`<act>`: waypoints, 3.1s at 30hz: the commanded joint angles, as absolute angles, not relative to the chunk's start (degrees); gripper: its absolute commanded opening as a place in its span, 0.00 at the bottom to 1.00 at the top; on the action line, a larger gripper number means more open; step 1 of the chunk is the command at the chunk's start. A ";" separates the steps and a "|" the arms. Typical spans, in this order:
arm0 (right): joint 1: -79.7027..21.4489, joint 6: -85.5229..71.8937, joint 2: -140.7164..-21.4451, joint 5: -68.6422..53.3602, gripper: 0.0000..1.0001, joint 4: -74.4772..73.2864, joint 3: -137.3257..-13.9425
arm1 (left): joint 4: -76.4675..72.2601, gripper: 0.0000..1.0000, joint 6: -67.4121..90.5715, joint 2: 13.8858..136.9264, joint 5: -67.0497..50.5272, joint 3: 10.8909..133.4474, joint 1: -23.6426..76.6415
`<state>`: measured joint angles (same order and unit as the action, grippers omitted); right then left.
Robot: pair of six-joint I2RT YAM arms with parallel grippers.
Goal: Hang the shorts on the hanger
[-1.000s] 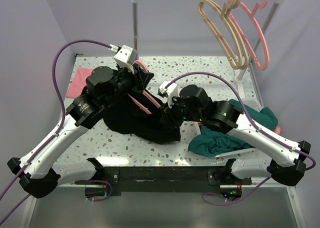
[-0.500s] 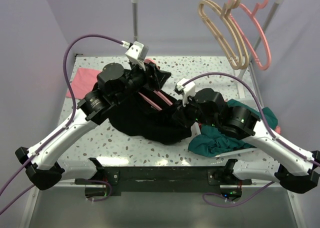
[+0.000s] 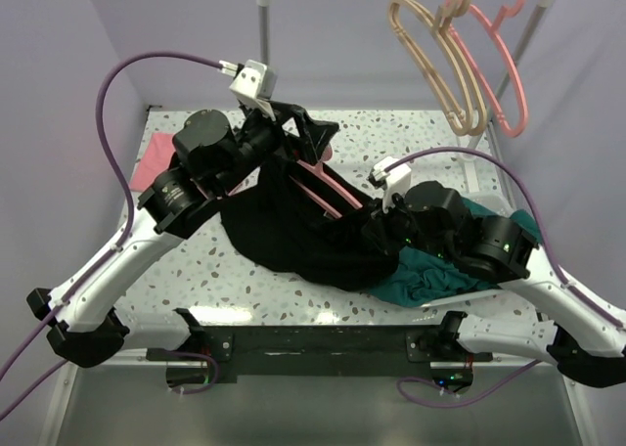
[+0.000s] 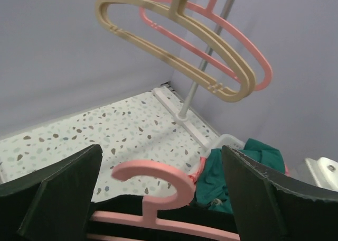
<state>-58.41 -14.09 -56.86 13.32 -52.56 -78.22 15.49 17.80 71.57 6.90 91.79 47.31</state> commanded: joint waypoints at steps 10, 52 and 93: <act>-58.62 -19.60 -60.90 35.14 0.00 -55.64 -94.56 | 23.29 1.00 21.09 65.48 30.31 89.31 47.20; -48.08 -13.01 -91.05 33.13 0.00 -37.97 -127.26 | 28.21 1.00 33.22 58.62 27.33 61.70 47.11; -46.85 -20.47 -89.49 24.35 0.69 -28.82 -111.82 | 27.77 1.00 31.38 57.65 22.24 58.01 47.11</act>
<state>-47.18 -17.61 -96.53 28.88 -31.64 -115.79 30.76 33.21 57.45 24.27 59.07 47.29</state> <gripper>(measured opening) 0.652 0.996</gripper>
